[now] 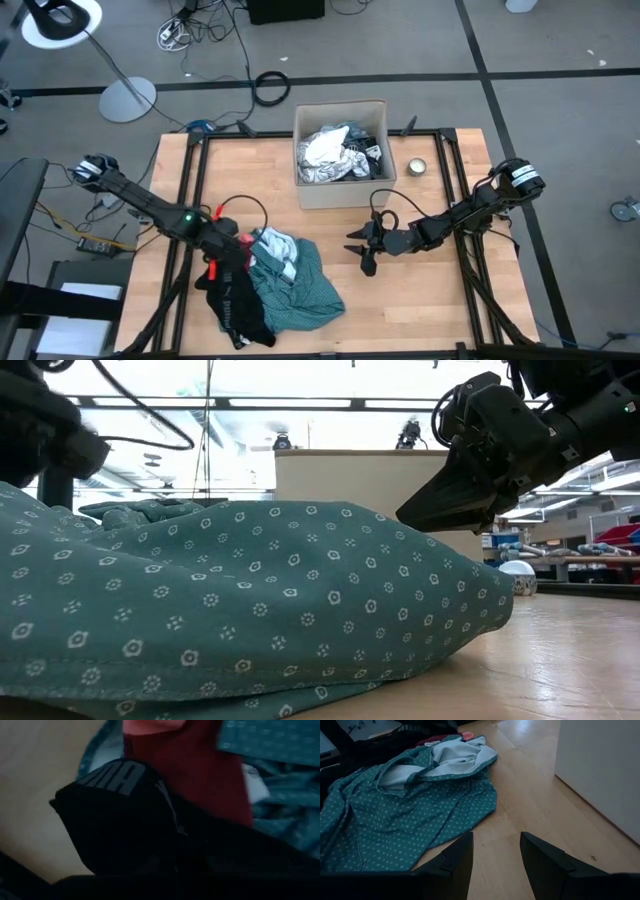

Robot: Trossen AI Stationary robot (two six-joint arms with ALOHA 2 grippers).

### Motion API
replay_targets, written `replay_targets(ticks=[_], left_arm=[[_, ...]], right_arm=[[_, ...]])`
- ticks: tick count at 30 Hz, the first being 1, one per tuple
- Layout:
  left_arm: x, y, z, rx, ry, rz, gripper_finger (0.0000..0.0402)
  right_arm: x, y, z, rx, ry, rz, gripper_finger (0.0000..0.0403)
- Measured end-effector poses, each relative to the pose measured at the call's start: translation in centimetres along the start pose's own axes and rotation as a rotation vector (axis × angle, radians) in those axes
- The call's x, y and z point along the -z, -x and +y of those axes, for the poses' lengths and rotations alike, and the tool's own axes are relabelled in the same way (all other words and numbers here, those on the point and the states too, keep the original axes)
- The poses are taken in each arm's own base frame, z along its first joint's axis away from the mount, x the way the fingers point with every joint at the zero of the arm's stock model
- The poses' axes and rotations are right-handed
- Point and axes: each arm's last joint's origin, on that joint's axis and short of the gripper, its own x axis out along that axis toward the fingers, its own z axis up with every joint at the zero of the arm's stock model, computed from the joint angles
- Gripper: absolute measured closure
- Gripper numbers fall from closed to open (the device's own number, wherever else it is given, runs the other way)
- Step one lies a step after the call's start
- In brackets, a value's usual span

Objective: Sort clothes
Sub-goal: Put the black boxer into the bin

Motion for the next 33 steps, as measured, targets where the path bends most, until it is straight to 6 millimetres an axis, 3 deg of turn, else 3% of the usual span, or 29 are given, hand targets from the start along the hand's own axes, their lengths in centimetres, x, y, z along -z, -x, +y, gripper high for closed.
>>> replay_targets(ticks=[5, 16, 24, 33], left_arm=[[-0.1, 2.9, -1.4, 0.121, -0.104, -0.069, 0.0398], [-0.9, 13.7, -4.4, 0.319, -0.316, -0.451, 0.0400], [-2.6, 20.5, -5.2, 0.381, -0.445, -0.778, 0.0401], [-5.5, 26.5, -7.0, 0.378, -0.578, -1.027, 0.0401]], right_arm=[[0.0, 0.0, 0.0, 0.001, -0.001, 0.000, 0.0238], [0.0, 0.0, -0.1, 0.002, -0.004, -0.001, 0.0238], [0.0, 0.0, -0.1, 0.002, -0.008, -0.001, 0.0238], [0.0, 0.0, -0.1, 0.004, -0.010, -0.001, 0.0238]])
